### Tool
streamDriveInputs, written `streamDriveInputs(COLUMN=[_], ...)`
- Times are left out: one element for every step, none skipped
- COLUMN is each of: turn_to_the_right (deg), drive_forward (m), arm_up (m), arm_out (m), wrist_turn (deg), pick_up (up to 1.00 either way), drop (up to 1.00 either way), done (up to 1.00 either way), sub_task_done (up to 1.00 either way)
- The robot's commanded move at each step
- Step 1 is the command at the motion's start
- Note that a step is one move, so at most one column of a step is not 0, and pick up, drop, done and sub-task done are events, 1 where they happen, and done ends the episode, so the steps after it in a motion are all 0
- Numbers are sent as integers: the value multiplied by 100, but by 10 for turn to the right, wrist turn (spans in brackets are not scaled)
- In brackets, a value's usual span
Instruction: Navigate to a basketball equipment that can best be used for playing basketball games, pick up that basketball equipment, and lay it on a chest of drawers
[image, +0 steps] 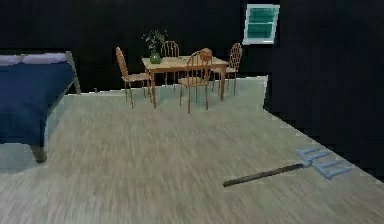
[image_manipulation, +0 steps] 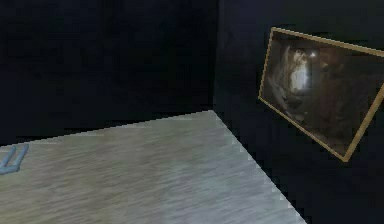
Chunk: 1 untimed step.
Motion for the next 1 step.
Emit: streamDriveInputs(turn_to_the_right=[30], drive_forward=[0], arm_up=[0], arm_out=[0], wrist_turn=[0], pick_up=[0], drop=[0], done=[0], sub_task_done=[0])
